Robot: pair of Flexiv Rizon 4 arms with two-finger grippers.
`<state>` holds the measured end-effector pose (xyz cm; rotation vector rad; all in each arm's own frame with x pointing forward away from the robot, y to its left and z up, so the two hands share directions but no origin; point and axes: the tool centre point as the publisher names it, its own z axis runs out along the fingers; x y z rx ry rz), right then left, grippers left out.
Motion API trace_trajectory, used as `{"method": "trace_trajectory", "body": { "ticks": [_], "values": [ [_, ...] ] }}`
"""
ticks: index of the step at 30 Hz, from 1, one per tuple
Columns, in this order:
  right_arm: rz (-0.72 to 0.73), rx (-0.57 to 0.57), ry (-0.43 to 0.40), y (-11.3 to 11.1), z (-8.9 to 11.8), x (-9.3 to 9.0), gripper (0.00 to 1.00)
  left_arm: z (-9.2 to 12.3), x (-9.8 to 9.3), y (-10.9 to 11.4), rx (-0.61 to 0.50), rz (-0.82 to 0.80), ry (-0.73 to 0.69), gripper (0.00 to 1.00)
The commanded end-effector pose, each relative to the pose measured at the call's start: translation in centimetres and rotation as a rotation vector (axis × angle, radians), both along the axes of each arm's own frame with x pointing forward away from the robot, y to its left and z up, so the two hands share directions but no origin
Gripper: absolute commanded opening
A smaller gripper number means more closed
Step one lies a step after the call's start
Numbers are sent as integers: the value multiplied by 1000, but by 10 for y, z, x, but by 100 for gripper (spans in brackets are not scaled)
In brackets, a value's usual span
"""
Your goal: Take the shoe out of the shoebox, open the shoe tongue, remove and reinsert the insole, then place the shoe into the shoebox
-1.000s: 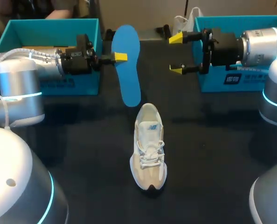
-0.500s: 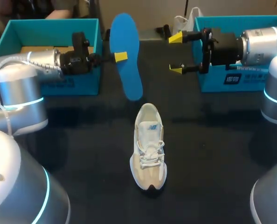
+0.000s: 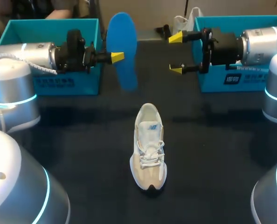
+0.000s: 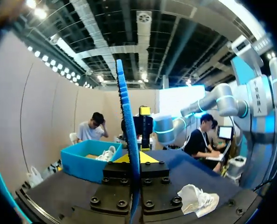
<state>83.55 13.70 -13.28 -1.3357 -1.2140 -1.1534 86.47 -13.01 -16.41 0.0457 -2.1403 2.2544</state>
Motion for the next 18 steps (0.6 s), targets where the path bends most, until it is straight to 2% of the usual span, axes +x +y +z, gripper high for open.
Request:
{"method": "trace_trajectory", "body": {
  "ticks": [1,7,10,11,12,15,18],
  "values": [
    [-1,-2,0,2,0,0,100,3,-3,5,72,-71,-400,0],
    [-1,-2,0,2,0,0,100,3,-3,5,72,-71,-400,0],
    [-1,-2,0,2,0,0,100,4,-7,-3,29,-122,-493,0],
    [-1,-2,0,2,0,0,100,5,-8,-4,3,-124,-555,0],
    [-1,-2,0,2,0,0,100,7,-12,-5,7,-136,-674,0],
    [-1,-2,0,2,0,0,100,11,-25,-7,116,-164,-1124,0],
    [-1,-2,0,2,0,0,100,11,-25,-7,116,-164,-1124,0]
  ]
}}
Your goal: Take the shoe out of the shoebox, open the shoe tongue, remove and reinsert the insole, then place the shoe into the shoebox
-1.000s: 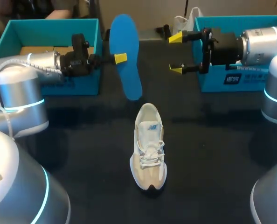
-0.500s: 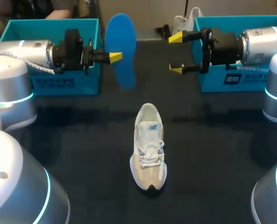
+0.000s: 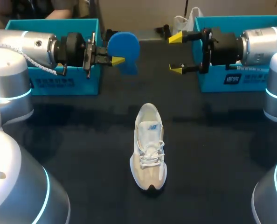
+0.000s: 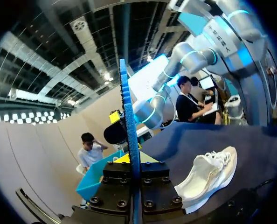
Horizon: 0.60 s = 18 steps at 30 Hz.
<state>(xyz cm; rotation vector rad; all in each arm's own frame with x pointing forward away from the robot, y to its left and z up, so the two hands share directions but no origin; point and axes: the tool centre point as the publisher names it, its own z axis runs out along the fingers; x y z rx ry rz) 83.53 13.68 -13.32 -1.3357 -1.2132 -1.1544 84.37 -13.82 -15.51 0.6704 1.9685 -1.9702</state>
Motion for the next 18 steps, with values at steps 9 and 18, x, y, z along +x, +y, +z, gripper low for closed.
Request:
{"method": "trace_trajectory", "body": {
  "ticks": [9,18],
  "values": [
    [0,-3,0,2,0,1,100,7,-10,0,34,-46,-672,0],
    [0,-3,0,2,0,1,100,8,-2,-4,-3,73,-1055,0]
  ]
}}
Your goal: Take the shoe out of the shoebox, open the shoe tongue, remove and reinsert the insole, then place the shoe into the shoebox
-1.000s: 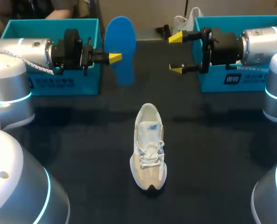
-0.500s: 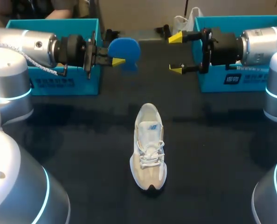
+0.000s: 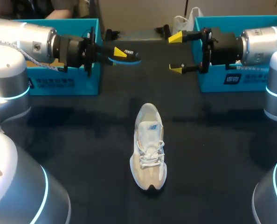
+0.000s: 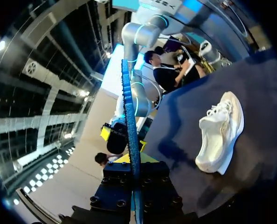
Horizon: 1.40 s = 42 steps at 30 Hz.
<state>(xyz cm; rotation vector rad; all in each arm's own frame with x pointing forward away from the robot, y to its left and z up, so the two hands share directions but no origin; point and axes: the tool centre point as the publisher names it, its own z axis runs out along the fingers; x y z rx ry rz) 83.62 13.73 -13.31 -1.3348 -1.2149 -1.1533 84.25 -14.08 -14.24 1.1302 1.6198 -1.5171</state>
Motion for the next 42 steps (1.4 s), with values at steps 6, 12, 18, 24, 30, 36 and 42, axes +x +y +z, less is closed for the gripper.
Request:
{"method": "trace_trajectory", "body": {
  "ticks": [6,12,18,24,30,36,42],
  "values": [
    [-2,-2,1,1,0,0,100,-5,-1,-2,-57,75,-464,0],
    [-2,-2,1,1,0,0,100,-9,3,-4,-73,86,-503,0],
    [-2,-2,1,1,0,0,100,-15,6,-6,-129,100,-495,0],
    [-2,-2,1,1,0,0,100,-13,12,-7,-146,119,-476,0],
    [18,1,-10,18,-9,-5,100,-7,12,-15,-119,123,-531,0],
    [-4,30,-6,36,-13,-18,100,-13,20,-26,-108,128,-509,0],
    [-12,28,-3,36,-13,-20,100,-16,23,-35,-93,128,-515,0]
  ]
}}
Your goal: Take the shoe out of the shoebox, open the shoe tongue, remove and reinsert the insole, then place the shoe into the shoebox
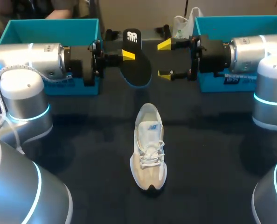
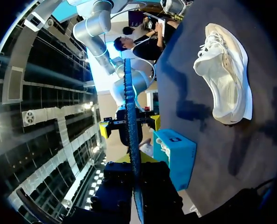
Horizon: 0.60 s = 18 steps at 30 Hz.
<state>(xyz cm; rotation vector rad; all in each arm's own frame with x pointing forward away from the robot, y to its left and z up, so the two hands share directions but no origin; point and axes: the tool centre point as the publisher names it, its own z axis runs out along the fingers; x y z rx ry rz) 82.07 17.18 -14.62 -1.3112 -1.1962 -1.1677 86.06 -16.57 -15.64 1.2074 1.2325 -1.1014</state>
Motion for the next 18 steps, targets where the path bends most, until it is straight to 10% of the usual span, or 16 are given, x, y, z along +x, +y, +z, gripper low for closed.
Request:
{"method": "trace_trajectory", "body": {
  "ticks": [1,18],
  "values": [
    [-13,0,0,2,0,-4,100,-2,6,-12,15,7,-19,0],
    [23,-63,-53,28,1,-14,100,-5,17,-28,42,-1,-9,0]
  ]
}}
